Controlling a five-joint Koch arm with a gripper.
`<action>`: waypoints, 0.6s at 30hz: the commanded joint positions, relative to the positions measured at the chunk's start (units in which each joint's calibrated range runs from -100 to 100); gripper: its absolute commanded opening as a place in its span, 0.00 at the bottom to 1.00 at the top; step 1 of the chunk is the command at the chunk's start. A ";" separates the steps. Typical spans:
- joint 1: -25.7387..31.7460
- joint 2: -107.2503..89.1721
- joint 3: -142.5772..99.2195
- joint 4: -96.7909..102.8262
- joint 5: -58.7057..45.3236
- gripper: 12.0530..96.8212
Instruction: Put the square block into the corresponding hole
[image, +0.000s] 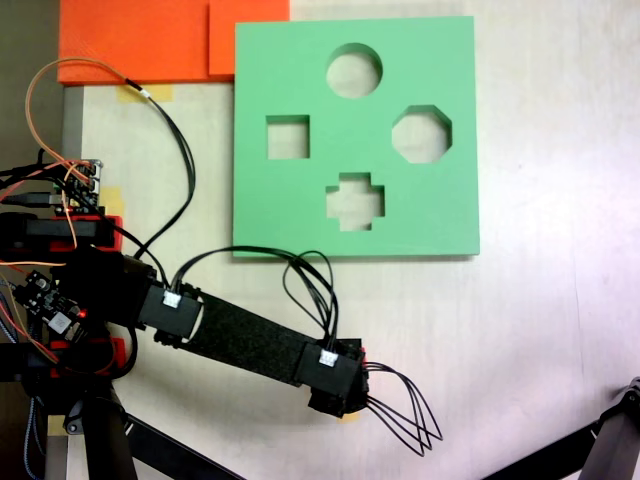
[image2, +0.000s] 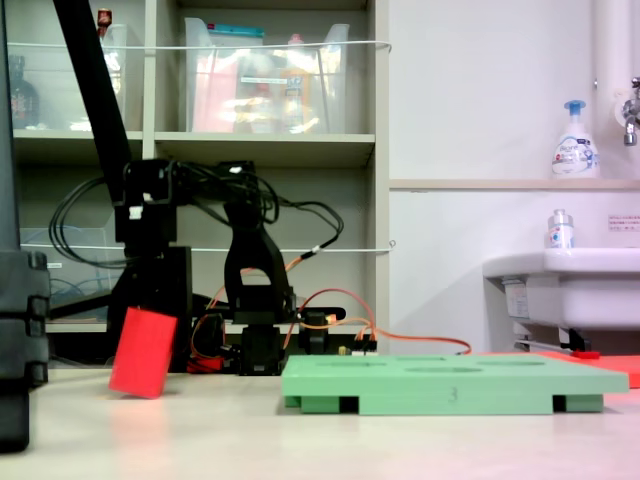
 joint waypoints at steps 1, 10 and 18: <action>-0.10 -4.33 0.31 -2.55 0.10 0.06; 1.03 -27.10 -2.88 -2.55 1.56 0.06; 5.81 -52.66 -15.25 -2.55 8.99 0.06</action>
